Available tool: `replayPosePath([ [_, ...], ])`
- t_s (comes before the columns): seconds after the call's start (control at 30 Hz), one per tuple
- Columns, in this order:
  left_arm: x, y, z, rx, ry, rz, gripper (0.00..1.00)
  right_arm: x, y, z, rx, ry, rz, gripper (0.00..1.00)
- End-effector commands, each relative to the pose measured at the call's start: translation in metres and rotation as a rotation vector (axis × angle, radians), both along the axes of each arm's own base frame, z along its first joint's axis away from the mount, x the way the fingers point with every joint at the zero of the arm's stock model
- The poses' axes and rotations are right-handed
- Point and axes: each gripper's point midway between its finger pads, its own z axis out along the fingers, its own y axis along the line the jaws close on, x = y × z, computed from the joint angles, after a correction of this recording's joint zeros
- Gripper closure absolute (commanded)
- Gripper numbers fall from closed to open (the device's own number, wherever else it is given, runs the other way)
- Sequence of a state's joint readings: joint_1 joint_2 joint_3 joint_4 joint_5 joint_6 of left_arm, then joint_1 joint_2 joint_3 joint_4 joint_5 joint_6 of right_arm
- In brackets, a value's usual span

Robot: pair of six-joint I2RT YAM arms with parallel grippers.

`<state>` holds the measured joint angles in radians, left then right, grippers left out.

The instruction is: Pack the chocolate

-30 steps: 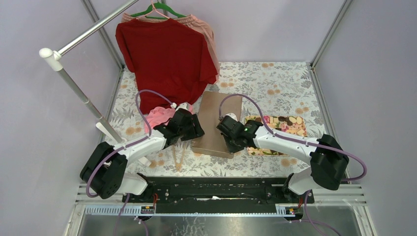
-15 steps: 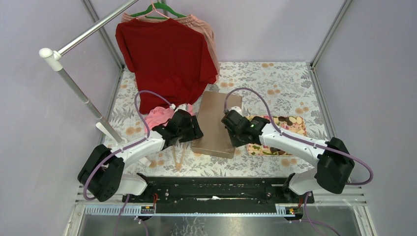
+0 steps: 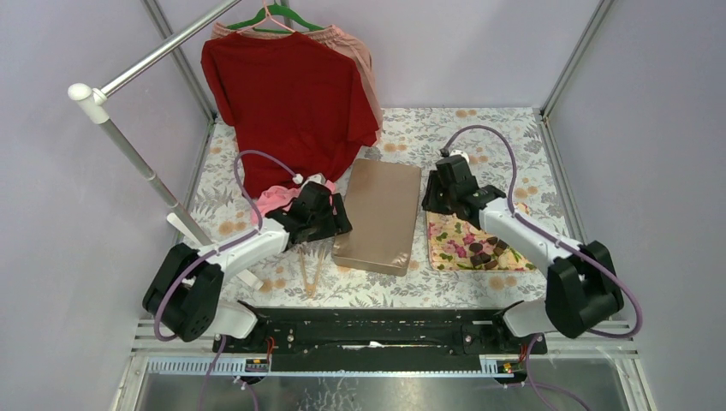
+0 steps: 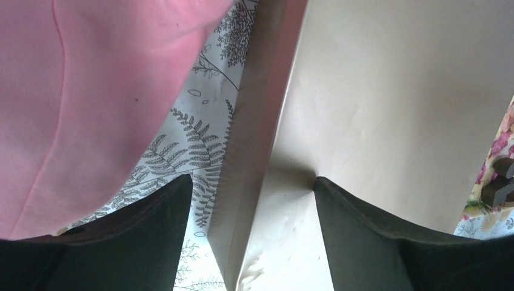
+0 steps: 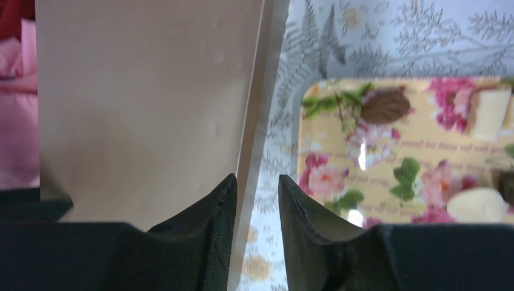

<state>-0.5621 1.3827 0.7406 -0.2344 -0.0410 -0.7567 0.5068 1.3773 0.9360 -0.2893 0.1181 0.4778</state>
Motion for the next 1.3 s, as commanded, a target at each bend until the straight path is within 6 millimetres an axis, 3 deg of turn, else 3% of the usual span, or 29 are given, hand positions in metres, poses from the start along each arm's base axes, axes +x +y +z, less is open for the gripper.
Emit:
replayPosePath([
  [0.0,0.017,0.006,0.003,0.040,-0.014,0.004,0.19,0.054,0.010,0.015,0.127,-0.091,-0.045,0.61],
  [0.13,0.027,0.006,0.002,0.044,-0.004,0.011,0.18,0.082,0.003,-0.001,0.184,-0.083,-0.106,0.63],
  [0.33,0.038,0.007,-0.002,0.069,0.023,0.007,0.18,0.117,0.009,-0.011,0.291,-0.082,-0.134,0.67],
  [0.63,0.056,0.008,-0.005,0.110,0.062,0.006,0.18,0.149,0.013,-0.002,0.388,-0.111,-0.138,0.67],
  [0.83,0.068,0.006,-0.010,0.134,0.087,-0.003,0.20,0.151,0.018,-0.035,0.396,-0.039,-0.135,0.69],
  [1.1,0.067,0.002,-0.021,0.138,0.131,-0.024,0.23,0.122,-0.002,-0.103,0.272,0.111,-0.200,0.82],
  [1.17,0.064,0.000,-0.023,0.125,0.143,-0.026,0.24,0.117,-0.006,-0.105,0.257,0.113,-0.201,0.83],
  [1.27,0.056,-0.008,-0.026,0.084,0.158,-0.044,0.26,0.118,-0.008,-0.093,0.249,0.089,-0.194,0.84],
])
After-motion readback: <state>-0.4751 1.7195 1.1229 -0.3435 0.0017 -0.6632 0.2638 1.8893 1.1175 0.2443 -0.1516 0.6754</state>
